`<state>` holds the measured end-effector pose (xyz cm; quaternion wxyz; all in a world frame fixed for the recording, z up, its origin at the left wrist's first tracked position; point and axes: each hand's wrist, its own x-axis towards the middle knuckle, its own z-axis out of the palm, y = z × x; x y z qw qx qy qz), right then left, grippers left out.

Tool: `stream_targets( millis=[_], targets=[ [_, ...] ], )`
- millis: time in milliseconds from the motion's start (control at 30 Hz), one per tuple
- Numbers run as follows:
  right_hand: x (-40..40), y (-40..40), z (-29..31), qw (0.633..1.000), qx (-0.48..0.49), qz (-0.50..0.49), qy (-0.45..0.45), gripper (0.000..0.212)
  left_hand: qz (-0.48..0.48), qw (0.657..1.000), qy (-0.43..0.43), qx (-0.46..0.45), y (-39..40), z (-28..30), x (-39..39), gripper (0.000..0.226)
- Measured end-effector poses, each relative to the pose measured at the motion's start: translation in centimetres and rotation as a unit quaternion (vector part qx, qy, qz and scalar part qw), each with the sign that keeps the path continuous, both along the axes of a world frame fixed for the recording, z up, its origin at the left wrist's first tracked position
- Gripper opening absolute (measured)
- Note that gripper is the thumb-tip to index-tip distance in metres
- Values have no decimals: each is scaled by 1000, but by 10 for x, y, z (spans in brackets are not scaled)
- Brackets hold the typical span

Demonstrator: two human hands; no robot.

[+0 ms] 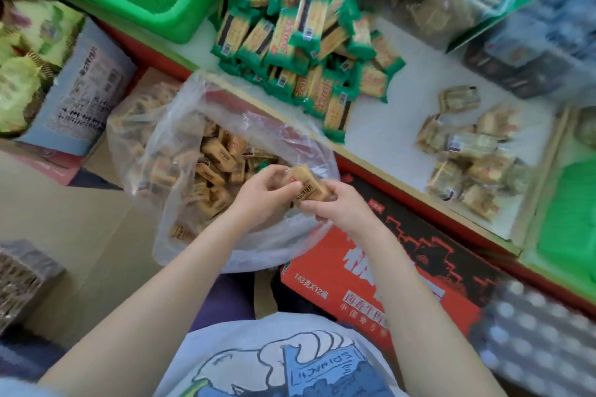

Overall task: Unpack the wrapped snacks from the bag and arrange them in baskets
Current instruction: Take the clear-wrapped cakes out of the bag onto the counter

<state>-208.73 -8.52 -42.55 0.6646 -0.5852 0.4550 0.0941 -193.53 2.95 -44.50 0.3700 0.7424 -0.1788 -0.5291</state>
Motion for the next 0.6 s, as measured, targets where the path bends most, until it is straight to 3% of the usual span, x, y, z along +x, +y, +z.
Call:
stream_targets(
  millis=[67,133,267,333,400,500,600],
  targets=[
    [-31,-19,13,996,7,-87,-22,26,-14,999,4,-31,-40,12,-21,45],
    [-63,-40,24,981,11,-194,-27,24,-45,998,-13,-44,-82,25,-45,34],
    [-122,-90,45,941,-37,-336,4,21,-139,982,-115,-50,-143,21,-96,35],
    [-143,-115,47,910,-51,-412,5,23,-232,946,-226,-18,-156,6,-112,38],
    [-158,-140,46,876,-52,-479,-27,22,-331,885,-327,15,-159,-10,-120,49],
    [-167,-165,40,845,-10,-526,-96,15,-415,805,-422,41,-155,-21,-128,55],
    [-167,-165,28,838,20,-540,-72,5,-434,784,-441,51,-143,-28,-133,65]
  ],
)
